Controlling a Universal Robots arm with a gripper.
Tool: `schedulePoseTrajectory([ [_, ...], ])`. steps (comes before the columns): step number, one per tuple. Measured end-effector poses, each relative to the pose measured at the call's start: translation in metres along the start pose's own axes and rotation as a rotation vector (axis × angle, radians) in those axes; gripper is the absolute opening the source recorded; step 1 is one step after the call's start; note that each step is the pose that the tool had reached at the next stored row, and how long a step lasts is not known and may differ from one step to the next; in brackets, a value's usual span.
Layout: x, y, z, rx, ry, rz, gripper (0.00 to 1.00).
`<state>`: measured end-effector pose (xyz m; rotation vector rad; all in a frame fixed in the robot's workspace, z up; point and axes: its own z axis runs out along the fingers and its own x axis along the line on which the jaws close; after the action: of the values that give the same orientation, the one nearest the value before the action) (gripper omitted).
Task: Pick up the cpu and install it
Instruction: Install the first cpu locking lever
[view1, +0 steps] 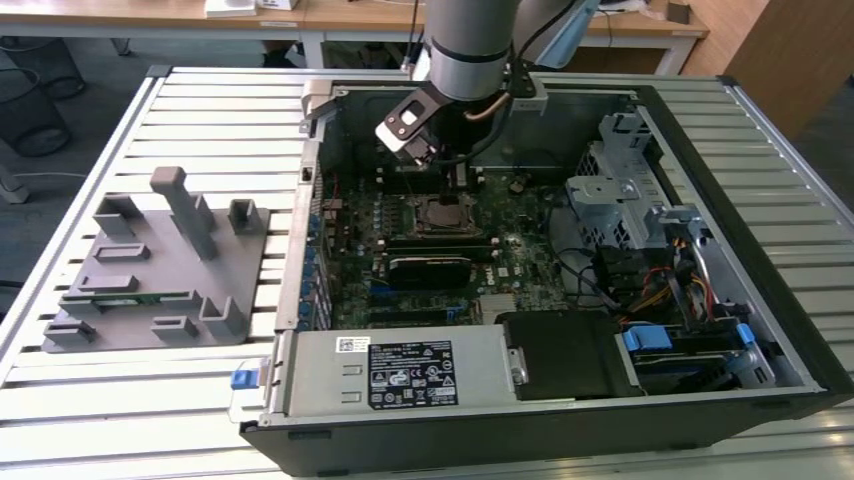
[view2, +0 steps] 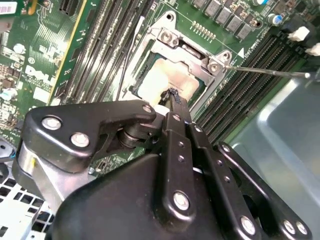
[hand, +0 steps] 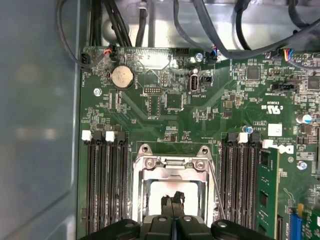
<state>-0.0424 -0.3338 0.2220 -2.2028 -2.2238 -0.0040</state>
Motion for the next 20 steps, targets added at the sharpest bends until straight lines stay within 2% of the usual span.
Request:
schedulePoseTrajectory([
  [7, 0.0001, 0.0, -0.0071, 0.0001, 0.0, 0.0, 0.11],
  [20, 0.0003, -0.0002, -0.0305, 0.0002, -0.0002, 0.0, 0.11],
])
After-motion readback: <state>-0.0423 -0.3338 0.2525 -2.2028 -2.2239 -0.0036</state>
